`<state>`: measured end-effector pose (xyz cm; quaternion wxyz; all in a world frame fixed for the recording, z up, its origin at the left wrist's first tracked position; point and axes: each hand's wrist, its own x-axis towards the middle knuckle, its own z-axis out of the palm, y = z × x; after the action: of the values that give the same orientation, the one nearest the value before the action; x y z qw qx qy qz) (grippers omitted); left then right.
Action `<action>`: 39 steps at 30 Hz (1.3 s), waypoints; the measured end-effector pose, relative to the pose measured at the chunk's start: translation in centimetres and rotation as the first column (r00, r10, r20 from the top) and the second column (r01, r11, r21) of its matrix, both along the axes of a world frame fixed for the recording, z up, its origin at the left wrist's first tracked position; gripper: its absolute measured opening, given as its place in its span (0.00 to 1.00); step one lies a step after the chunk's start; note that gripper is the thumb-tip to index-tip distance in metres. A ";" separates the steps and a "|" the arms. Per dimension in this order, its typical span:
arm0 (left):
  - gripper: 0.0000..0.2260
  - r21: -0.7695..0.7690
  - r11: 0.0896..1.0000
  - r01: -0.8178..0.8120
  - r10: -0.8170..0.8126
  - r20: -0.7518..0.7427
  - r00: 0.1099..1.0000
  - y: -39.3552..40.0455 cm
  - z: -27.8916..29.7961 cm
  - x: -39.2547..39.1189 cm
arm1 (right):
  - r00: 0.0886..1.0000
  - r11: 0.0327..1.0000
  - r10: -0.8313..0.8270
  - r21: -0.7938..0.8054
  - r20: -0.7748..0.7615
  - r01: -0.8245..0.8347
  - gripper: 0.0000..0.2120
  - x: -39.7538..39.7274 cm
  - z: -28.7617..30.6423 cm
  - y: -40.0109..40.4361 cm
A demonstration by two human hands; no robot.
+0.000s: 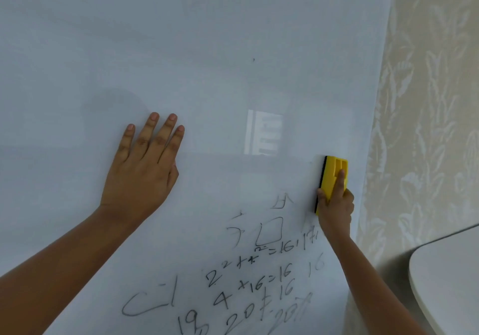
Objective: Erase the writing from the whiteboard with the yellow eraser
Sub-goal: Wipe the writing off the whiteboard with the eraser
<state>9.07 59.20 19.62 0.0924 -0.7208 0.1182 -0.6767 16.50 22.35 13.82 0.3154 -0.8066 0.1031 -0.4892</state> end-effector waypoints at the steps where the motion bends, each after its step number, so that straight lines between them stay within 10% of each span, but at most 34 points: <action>1: 0.22 0.002 1.000 -0.003 0.003 0.002 1.000 0.0 0.0 0.0 | 1.000 0.999 0.008 -0.035 0.003 -0.008 0.33 -0.1 -0.7 0.0; 8: 0.22 0.000 1.000 -0.016 0.016 0.007 1.000 0.0 0.0 0.0 | 0.997 0.994 -0.014 0.106 -0.078 0.022 0.33 -0.5 0.5 -0.8; 15: 0.22 -0.004 0.999 -0.032 0.032 0.003 0.999 -0.3 0.0 0.0 | 0.998 0.959 0.058 -0.280 0.016 -0.051 0.33 -3.6 -3.6 5.4; 21: 0.22 0.000 0.999 -0.035 0.035 0.000 0.999 0.0 0.0 0.0 | 0.999 0.999 -0.035 0.006 -0.004 0.035 0.32 -3.0 -0.5 6.0; 30: 0.21 -0.006 1.000 -0.015 0.015 0.003 1.000 -0.2 -0.1 -0.4 | 0.985 0.894 0.172 -0.423 0.023 -0.146 0.36 -7.6 -10.4 13.7; 36: 0.21 0.000 1.000 -0.027 0.027 0.016 1.000 0.0 -0.1 0.0 | 0.998 0.998 -0.054 -0.038 -0.017 0.054 0.32 -4.9 -6.8 10.9; 39: 0.21 -0.007 1.000 -0.020 0.020 0.009 1.000 0.0 -0.2 0.2 | 0.999 0.995 0.035 -0.094 0.004 -0.034 0.36 -6.1 -8.0 15.1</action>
<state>9.22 59.17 19.45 0.0971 -0.7193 0.1080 -0.6793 10.37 37.47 5.77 0.2858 -0.8207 0.0650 -0.4904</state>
